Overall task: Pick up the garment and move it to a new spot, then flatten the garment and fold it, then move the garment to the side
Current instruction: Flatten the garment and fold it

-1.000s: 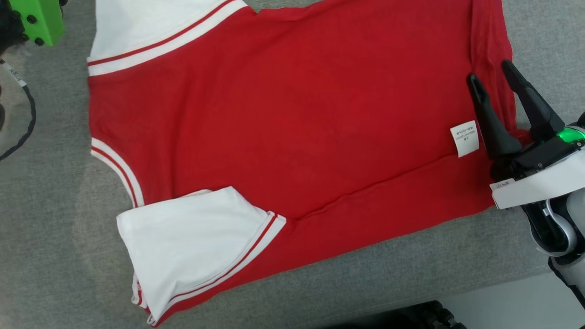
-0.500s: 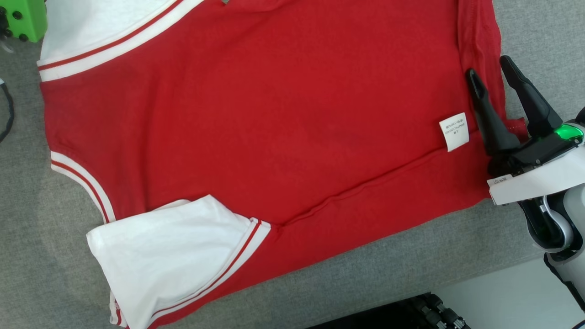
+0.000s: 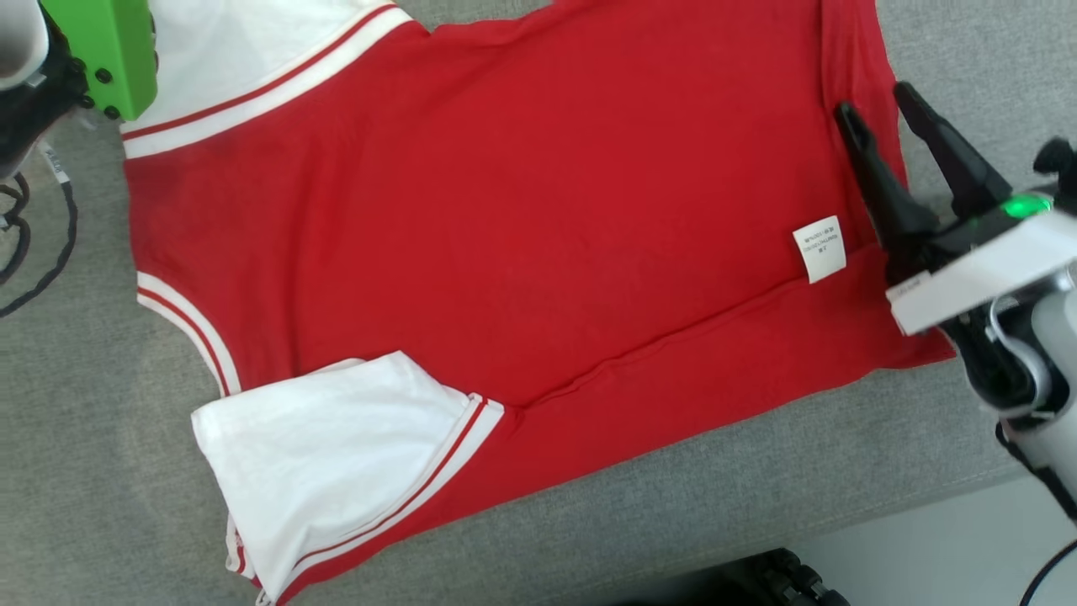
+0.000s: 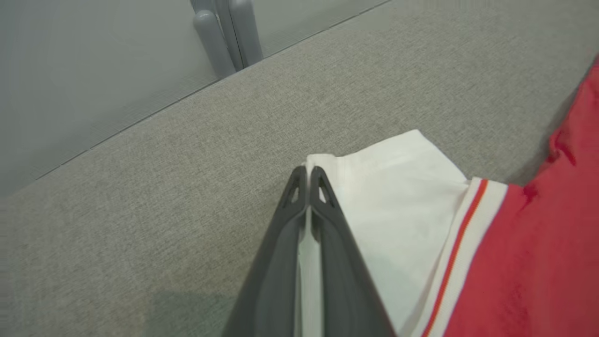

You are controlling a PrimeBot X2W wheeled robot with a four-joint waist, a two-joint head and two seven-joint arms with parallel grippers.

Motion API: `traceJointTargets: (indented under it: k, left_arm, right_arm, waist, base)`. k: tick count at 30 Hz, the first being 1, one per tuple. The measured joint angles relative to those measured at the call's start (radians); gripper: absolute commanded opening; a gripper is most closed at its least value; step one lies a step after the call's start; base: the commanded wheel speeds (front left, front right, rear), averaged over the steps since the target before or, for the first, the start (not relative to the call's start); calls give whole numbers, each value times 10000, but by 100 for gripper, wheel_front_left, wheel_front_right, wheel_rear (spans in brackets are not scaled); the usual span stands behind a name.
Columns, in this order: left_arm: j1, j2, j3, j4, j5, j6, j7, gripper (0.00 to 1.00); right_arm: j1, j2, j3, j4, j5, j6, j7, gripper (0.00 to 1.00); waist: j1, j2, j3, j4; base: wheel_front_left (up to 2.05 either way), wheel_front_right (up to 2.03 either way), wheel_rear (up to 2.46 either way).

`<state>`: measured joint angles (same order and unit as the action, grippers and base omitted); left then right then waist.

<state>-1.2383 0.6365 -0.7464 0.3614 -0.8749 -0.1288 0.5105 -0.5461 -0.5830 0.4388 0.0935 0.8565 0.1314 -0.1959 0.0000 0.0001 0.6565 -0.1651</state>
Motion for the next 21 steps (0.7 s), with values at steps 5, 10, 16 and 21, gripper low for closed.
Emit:
traceJointTargets:
  k: [5, 10, 16, 21]
  left_arm:
    - [-18, 40, -278, -397, -332, -2, -278, 0]
    - [-97, -40, -596, -794, -487, -2, -416, 0]
    - [-232, -117, -909, -1018, -564, -2, -639, 0]
    - [-329, -182, -1139, -1078, -602, -2, -803, 0]
  right_arm:
    - [-1268, -105, 157, 788, 892, 0, 1348, 100]
    - [-2263, -107, 98, 1910, 1398, -2, 2330, 100]
    - [-3190, 10, 222, 3114, 1645, -2, 2999, 100]
    - [-3779, 79, 393, 3948, 1716, -2, 3283, 100]
  waist:
    - [0, 0, -303, 233]
    - [0, 0, -386, 607]
    - [0, 0, -317, 991]
    - [0, -1, -244, 1230]
  base:
    - [0, 0, 0]
    - [0, 0, 0]
    - [0, 0, 0]
    - [0, 0, 0]
